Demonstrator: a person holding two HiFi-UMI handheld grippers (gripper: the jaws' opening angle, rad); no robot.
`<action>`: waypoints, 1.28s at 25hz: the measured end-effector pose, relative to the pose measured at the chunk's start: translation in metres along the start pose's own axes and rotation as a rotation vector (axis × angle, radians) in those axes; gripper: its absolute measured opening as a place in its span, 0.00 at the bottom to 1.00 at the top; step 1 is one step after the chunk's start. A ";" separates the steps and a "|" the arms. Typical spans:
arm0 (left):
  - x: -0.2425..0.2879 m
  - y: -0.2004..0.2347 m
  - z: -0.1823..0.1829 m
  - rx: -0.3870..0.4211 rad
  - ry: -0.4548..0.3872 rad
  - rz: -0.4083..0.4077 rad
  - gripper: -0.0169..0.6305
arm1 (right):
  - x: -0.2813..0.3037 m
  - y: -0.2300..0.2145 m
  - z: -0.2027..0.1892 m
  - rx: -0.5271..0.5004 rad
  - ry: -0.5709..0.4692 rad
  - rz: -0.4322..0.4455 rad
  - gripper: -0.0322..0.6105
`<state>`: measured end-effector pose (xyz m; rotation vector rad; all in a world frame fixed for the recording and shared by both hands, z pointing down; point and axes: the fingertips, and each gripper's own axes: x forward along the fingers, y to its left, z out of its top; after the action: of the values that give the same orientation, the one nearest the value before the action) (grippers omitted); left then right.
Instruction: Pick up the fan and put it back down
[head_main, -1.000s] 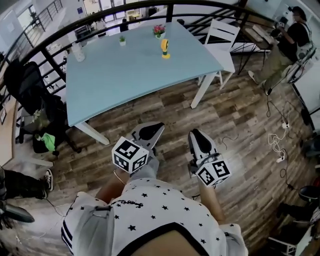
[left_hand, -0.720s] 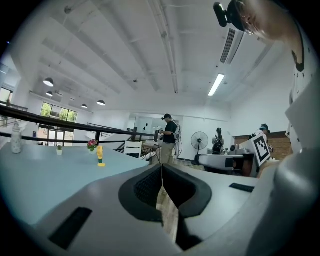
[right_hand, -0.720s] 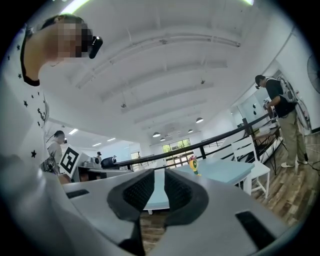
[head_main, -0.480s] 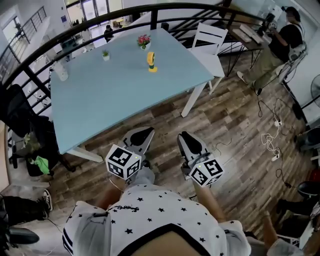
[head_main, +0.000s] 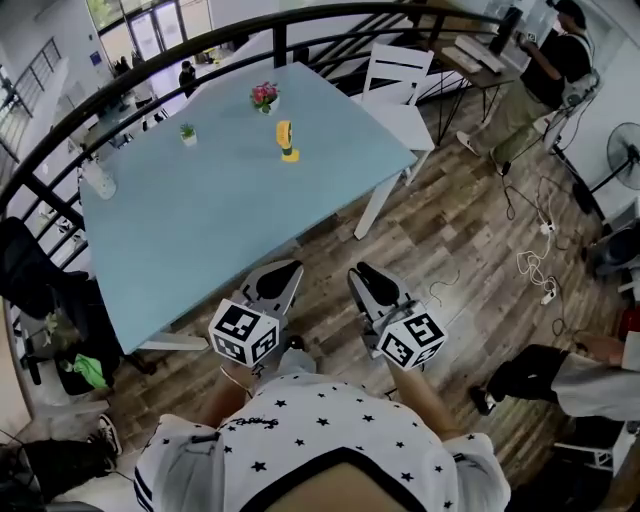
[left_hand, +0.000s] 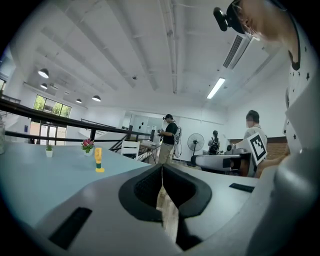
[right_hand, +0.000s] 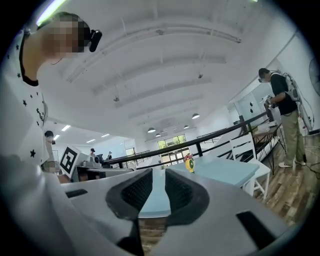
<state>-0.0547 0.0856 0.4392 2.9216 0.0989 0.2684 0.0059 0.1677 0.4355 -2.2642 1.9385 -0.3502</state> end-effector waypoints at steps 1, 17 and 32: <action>0.002 0.005 0.001 -0.002 -0.001 -0.004 0.07 | 0.004 -0.001 0.001 -0.004 0.001 -0.004 0.16; 0.017 0.099 0.009 -0.024 -0.012 0.001 0.07 | 0.097 -0.012 0.005 -0.023 0.033 0.001 0.19; 0.009 0.152 0.010 -0.044 -0.031 0.160 0.07 | 0.161 -0.034 0.003 -0.029 0.066 0.119 0.20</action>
<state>-0.0368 -0.0637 0.4634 2.8921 -0.1442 0.2472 0.0621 0.0144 0.4546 -2.1681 2.1133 -0.3895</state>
